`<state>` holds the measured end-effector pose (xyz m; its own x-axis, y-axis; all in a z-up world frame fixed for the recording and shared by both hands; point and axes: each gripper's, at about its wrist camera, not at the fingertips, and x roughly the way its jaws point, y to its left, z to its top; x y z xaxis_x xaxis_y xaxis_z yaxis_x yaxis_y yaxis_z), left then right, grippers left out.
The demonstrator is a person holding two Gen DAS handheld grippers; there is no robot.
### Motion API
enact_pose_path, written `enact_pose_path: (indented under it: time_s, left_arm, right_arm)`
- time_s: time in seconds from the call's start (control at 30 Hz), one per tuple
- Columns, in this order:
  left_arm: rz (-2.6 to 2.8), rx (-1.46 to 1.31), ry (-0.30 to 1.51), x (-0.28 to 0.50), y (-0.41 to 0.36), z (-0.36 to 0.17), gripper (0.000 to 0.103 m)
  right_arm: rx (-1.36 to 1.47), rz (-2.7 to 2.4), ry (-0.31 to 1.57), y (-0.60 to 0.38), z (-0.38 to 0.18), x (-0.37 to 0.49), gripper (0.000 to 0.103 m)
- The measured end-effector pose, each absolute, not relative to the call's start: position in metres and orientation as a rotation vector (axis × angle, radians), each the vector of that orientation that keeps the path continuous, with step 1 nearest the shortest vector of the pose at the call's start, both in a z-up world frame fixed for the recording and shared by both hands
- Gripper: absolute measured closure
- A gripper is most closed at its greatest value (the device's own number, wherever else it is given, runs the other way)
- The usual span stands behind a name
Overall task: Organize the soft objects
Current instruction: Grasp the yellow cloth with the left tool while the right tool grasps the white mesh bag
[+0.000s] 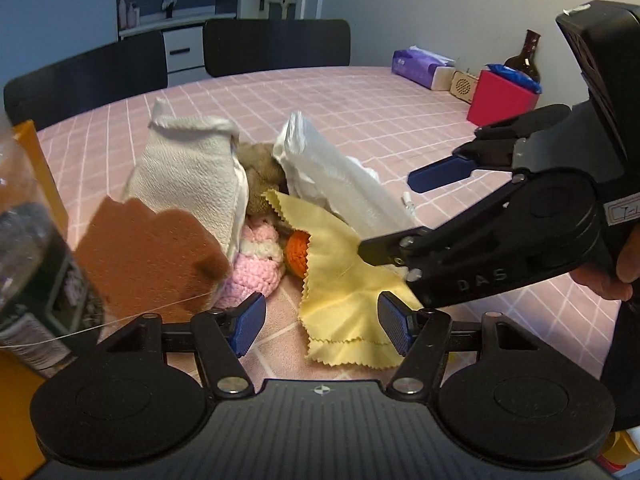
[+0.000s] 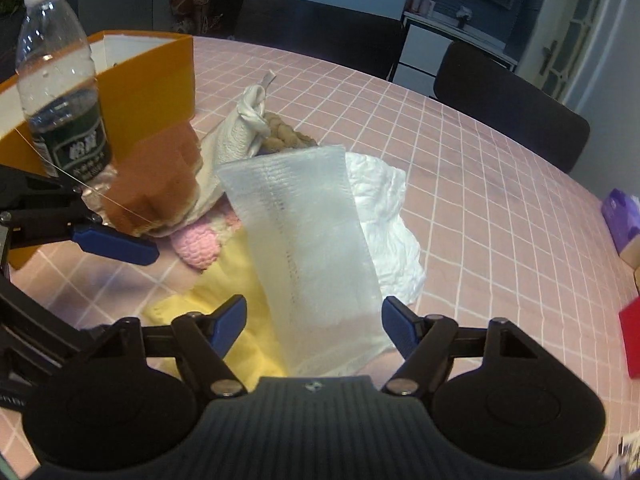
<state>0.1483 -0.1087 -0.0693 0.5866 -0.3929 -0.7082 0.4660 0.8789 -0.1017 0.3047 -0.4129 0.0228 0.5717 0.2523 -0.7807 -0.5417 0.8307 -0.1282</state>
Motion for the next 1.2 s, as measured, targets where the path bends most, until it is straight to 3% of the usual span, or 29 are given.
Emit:
enact_pose_path:
  time_s: [0.07, 0.13, 0.23, 0.27, 0.47, 0.53, 0.67, 0.87, 1.2]
  left_arm:
    - [-0.519, 0.088, 0.813, 0.151, -0.109, -0.073, 0.027]
    - [-0.52, 0.079, 0.825, 0.154, -0.11, -0.077, 0.027]
    - [-0.523, 0.075, 0.829, 0.155, -0.113, -0.081, 0.023]
    - [-0.528, 0.07, 0.826, 0.155, -0.114, -0.082, 0.021]
    - [-0.536, 0.061, 0.844, 0.16, -0.124, -0.088, 0.02]
    - [-0.527, 0.064, 0.835, 0.16, -0.129, -0.092, 0.027]
    - [-0.516, 0.131, 0.788, 0.152, -0.14, -0.095, 0.045]
    - [-0.531, 0.176, 0.764, 0.139, -0.152, -0.095, 0.097]
    - [-0.505, 0.164, 0.684, 0.111, -0.134, -0.061, 0.097]
  right_arm:
    - [-0.365, 0.478, 0.862, -0.412, 0.018, 0.312, 0.042]
    - [-0.347, 0.486, 0.89, -0.413, 0.014, 0.316, 0.072]
    - [-0.318, 0.494, 0.915, -0.416, 0.011, 0.317, 0.1]
    - [-0.313, 0.495, 0.917, -0.417, 0.012, 0.316, 0.102]
    - [-0.258, 0.497, 0.964, -0.425, 0.014, 0.307, 0.103]
    - [-0.254, 0.501, 0.977, -0.426, 0.014, 0.302, 0.103]
    - [-0.25, 0.484, 0.991, -0.43, 0.014, 0.293, 0.103]
    - [-0.233, 0.47, 1.011, -0.437, 0.013, 0.284, 0.103]
    - [-0.237, 0.467, 0.991, -0.436, 0.032, 0.261, 0.103]
